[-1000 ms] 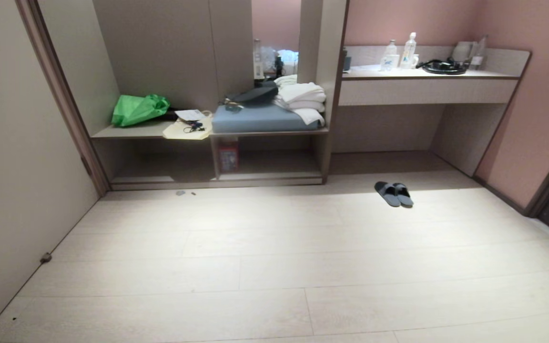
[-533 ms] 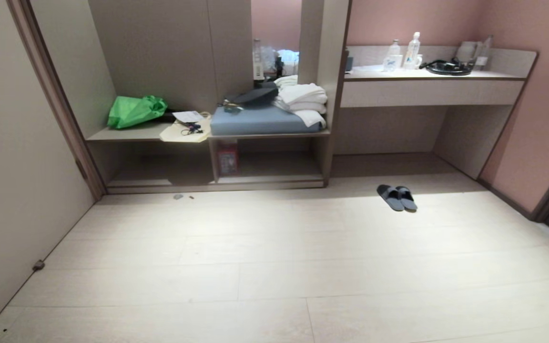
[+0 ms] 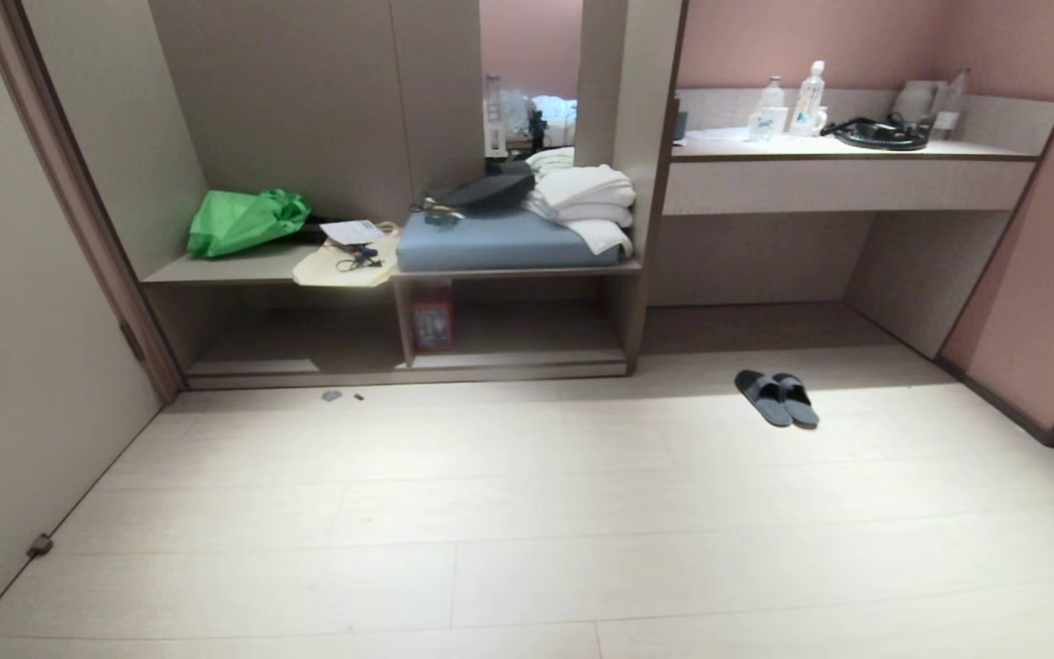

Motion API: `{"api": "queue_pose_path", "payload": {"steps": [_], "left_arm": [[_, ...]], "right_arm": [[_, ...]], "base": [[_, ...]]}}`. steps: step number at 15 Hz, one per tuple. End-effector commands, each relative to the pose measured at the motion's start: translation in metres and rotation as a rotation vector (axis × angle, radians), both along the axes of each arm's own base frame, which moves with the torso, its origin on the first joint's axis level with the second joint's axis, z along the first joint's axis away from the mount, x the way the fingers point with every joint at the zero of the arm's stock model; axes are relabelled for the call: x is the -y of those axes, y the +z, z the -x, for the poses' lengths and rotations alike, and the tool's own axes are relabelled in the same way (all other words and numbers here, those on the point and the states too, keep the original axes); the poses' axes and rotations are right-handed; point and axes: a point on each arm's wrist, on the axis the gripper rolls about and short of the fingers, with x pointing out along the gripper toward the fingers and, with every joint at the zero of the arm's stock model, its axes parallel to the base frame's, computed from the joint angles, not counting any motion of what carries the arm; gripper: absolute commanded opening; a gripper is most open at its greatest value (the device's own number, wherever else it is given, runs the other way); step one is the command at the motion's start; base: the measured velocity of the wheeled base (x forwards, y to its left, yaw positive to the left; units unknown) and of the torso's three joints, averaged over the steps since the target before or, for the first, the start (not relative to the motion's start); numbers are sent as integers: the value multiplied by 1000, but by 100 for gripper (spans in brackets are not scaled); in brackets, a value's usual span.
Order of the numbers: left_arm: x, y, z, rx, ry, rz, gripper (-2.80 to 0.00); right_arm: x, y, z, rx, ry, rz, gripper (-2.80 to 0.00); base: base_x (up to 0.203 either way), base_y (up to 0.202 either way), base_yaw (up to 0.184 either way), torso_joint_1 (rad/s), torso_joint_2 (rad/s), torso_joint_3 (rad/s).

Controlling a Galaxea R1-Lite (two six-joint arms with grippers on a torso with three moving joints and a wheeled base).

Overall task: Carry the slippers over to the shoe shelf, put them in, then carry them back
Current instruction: Pick up the slippers on the floor

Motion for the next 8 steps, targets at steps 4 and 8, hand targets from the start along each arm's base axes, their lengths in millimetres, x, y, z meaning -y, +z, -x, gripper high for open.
{"api": "queue_pose_path", "payload": {"steps": [4,8], "left_arm": [[0,0,0,-2,0,0,-280],[0,0,0,-2,0,0,-280]], "right_arm": [[0,0,0,0,0,0,-280],[0,0,0,0,0,-1,-280]], "base": [[195,0,-1,2,3,2],[195,0,0,5,4,1]]}}
